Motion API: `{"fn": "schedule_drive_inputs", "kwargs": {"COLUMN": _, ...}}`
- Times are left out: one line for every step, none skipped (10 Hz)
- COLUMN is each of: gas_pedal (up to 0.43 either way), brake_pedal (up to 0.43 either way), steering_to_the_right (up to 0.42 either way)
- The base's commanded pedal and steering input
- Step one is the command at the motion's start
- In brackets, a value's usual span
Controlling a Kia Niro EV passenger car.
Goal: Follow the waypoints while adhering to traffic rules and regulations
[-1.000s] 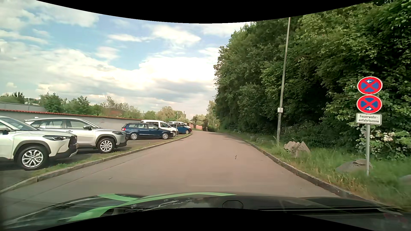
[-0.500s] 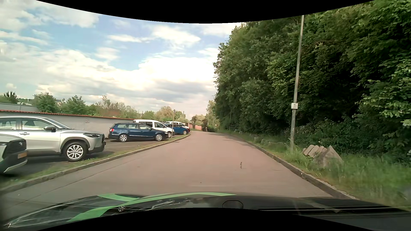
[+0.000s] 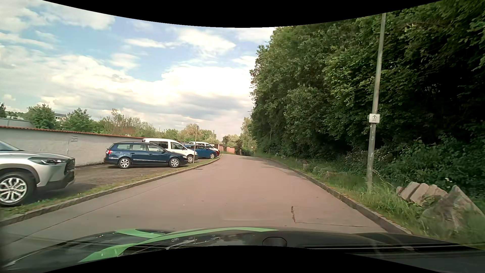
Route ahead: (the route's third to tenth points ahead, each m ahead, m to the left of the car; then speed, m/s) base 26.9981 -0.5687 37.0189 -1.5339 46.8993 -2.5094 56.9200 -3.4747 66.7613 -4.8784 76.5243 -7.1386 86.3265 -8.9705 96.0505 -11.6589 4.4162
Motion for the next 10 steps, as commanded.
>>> {"fn": "schedule_drive_inputs", "kwargs": {"gas_pedal": 0.138, "brake_pedal": 0.000, "steering_to_the_right": 0.018}}
{"fn": "schedule_drive_inputs", "kwargs": {"gas_pedal": 0.138, "brake_pedal": 0.000, "steering_to_the_right": 0.016}}
{"fn": "schedule_drive_inputs", "kwargs": {"gas_pedal": 0.150, "brake_pedal": 0.000, "steering_to_the_right": 0.014}}
{"fn": "schedule_drive_inputs", "kwargs": {"gas_pedal": 0.157, "brake_pedal": 0.000, "steering_to_the_right": 0.014}}
{"fn": "schedule_drive_inputs", "kwargs": {"gas_pedal": 0.169, "brake_pedal": 0.000, "steering_to_the_right": 0.014}}
{"fn": "schedule_drive_inputs", "kwargs": {"gas_pedal": 0.177, "brake_pedal": 0.000, "steering_to_the_right": 0.015}}
{"fn": "schedule_drive_inputs", "kwargs": {"gas_pedal": 0.177, "brake_pedal": 0.000, "steering_to_the_right": 0.015}}
{"fn": "schedule_drive_inputs", "kwargs": {"gas_pedal": 0.177, "brake_pedal": 0.000, "steering_to_the_right": 0.014}}
{"fn": "schedule_drive_inputs", "kwargs": {"gas_pedal": 0.177, "brake_pedal": 0.000, "steering_to_the_right": 0.013}}
{"fn": "schedule_drive_inputs", "kwargs": {"gas_pedal": 0.177, "brake_pedal": 0.000, "steering_to_the_right": 0.011}}
